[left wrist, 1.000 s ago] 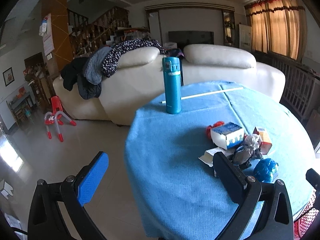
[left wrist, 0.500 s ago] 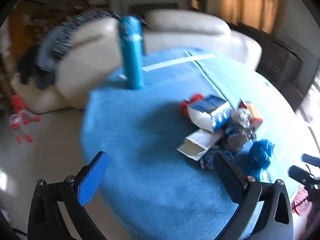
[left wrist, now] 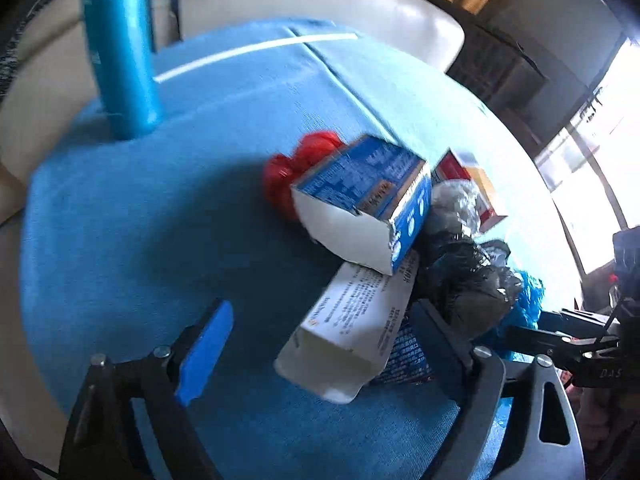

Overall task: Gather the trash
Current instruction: 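Grasp the white box with the left tool while the right tool grasps the blue plastic bag, then carry both items to the red basket and open both tools to drop them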

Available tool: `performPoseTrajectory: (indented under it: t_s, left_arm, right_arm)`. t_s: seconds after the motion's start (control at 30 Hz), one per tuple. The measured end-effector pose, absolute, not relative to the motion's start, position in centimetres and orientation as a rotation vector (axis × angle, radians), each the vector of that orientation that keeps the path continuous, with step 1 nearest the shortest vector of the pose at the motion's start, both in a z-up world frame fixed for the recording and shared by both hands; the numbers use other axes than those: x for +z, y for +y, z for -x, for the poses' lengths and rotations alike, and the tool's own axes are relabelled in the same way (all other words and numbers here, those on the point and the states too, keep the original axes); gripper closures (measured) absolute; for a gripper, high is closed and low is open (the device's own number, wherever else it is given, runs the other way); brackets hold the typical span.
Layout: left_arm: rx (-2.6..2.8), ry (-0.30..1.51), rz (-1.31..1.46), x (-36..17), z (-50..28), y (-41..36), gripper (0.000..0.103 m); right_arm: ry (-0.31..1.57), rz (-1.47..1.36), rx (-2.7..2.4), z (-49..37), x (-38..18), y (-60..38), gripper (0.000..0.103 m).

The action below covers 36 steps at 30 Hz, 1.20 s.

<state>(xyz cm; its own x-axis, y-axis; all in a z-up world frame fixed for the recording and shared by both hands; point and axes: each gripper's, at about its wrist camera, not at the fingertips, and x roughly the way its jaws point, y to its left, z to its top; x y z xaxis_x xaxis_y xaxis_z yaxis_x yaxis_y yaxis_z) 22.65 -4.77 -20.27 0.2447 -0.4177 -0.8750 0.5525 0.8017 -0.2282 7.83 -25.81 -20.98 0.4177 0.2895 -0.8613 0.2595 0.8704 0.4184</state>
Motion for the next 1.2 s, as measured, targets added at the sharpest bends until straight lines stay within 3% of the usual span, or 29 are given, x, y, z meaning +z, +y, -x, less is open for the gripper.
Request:
performPoseTrajectory:
  t_s: [0.03, 0.1, 0.27, 0.37, 0.87, 1.2]
  left_arm:
    - [-0.675, 1.158, -0.148, -20.7, -22.9, -5.2, 0.015]
    - [-0.698, 1.186, -0.163, -21.6, -22.9, -6.1, 0.035]
    - [-0.749, 1.171, -0.160, -21.8, -21.7, -6.8, 0.050]
    - [-0.745, 1.138, -0.194, -21.2, -20.3, -7.5, 0.054]
    - [-0.822, 0.915, -0.291, -12.6, -7.1, -9.9, 0.056]
    - [-1.099, 0.797, -0.450, -8.7, 1.0, -20.2, 0.056]
  right_arm:
    - [1.158, -0.556, 0.021, -8.1, -21.2, -26.0, 0.034]
    - [1.141, -0.553, 0.022, -8.4, -21.1, -25.9, 0.038]
    - [1.110, -0.566, 0.046, -8.1, -21.2, -26.2, 0.043]
    - [1.093, -0.556, 0.043, -7.2, -20.9, -26.7, 0.043]
    - [0.865, -0.612, -0.032, 3.5, -15.5, -35.2, 0.043]
    - [0.690, -0.582, -0.203, 14.0, -11.9, -41.6, 0.043]
